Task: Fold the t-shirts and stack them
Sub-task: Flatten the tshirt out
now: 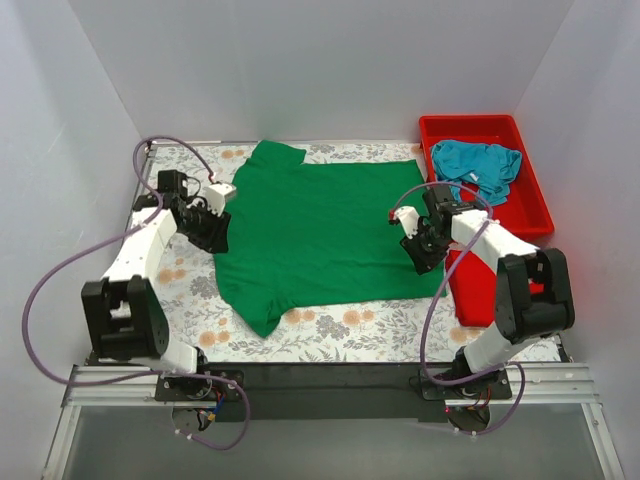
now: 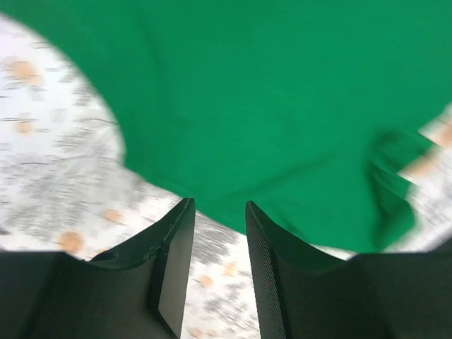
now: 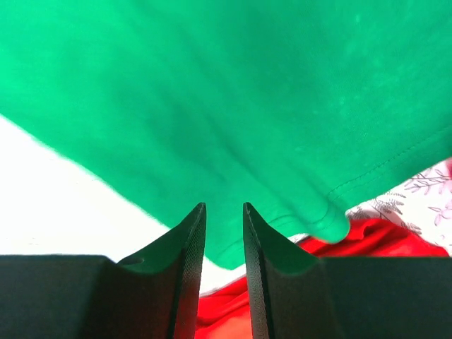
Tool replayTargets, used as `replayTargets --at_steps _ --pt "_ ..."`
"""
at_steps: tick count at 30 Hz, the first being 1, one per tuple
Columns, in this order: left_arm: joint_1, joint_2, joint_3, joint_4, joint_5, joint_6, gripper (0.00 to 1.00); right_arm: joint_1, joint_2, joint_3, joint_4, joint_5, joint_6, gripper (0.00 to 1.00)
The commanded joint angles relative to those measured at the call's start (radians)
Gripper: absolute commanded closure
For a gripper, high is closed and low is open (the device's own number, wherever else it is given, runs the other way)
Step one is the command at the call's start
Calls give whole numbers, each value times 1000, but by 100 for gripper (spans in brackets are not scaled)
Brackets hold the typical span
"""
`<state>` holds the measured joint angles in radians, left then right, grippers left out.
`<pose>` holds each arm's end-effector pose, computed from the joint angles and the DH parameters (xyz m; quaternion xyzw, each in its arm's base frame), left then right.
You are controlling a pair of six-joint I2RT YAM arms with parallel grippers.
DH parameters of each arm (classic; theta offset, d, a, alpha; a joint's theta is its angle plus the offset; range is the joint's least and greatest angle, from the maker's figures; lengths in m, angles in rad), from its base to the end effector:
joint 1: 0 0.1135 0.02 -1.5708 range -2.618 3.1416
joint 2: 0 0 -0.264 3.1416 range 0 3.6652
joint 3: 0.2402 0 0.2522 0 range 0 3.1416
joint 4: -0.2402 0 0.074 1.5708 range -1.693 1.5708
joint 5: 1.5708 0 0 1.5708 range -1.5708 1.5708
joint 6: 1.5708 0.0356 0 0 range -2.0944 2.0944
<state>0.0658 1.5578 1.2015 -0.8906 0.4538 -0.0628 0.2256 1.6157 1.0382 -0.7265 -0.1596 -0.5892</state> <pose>0.3012 0.0042 0.2478 -0.0256 0.9620 -0.2218 0.1574 0.2898 0.0723 0.1885 -0.4012 0.9029 0.0537 0.1447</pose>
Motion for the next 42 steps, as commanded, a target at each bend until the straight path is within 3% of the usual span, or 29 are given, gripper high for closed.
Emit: replayTargets --at_steps 1,4,8,14,22,30,35,42 --pt "-44 -134 -119 -186 160 77 65 17 -121 36 -47 -124 32 66" --pt "-46 -176 -218 -119 119 -21 65 98 -169 51 -27 -303 90 64" --pt "-43 -127 -256 -108 126 -106 64 235 -137 126 73 -408 227 63" --pt "-43 -125 -301 -133 109 -104 63 447 54 247 213 -442 356 57" --pt "-34 -85 -347 7 -6 -232 61 641 288 425 309 -454 439 53" --pt "-34 -25 -313 33 -3 -269 61 690 450 528 363 -478 512 48" --pt "-35 -10 -306 39 -4 -272 61 695 512 568 361 -508 529 53" --pt "-34 45 -287 61 -32 -276 61 695 487 488 358 -523 508 58"
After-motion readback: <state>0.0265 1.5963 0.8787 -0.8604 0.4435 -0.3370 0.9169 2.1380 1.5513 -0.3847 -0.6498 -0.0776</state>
